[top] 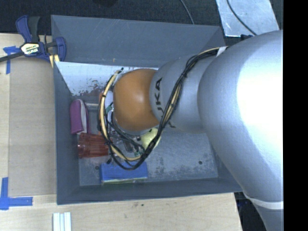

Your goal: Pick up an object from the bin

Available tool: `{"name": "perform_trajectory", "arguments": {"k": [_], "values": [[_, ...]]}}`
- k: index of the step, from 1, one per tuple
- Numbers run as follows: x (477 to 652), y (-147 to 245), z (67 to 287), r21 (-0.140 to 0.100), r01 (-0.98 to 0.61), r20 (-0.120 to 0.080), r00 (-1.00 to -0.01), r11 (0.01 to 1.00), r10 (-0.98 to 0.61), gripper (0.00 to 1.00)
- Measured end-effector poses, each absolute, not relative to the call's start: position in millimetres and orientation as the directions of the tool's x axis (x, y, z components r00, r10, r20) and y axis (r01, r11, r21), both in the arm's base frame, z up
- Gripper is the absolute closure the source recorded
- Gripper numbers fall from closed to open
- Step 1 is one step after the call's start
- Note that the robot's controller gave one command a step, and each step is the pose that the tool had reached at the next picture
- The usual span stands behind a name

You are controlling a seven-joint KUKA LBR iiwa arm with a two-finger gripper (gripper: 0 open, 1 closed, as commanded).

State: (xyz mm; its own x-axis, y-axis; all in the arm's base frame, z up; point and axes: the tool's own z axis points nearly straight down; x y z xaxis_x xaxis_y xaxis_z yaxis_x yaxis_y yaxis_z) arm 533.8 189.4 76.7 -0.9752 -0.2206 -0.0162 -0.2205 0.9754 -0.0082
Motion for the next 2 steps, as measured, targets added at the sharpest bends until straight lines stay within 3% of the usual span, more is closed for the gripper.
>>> {"name": "perform_trajectory", "arguments": {"k": [2], "values": [[543.4,188.5,76.2,-0.011,-0.240,-0.027,-0.970,0.971,-0.240,1.00]]}}
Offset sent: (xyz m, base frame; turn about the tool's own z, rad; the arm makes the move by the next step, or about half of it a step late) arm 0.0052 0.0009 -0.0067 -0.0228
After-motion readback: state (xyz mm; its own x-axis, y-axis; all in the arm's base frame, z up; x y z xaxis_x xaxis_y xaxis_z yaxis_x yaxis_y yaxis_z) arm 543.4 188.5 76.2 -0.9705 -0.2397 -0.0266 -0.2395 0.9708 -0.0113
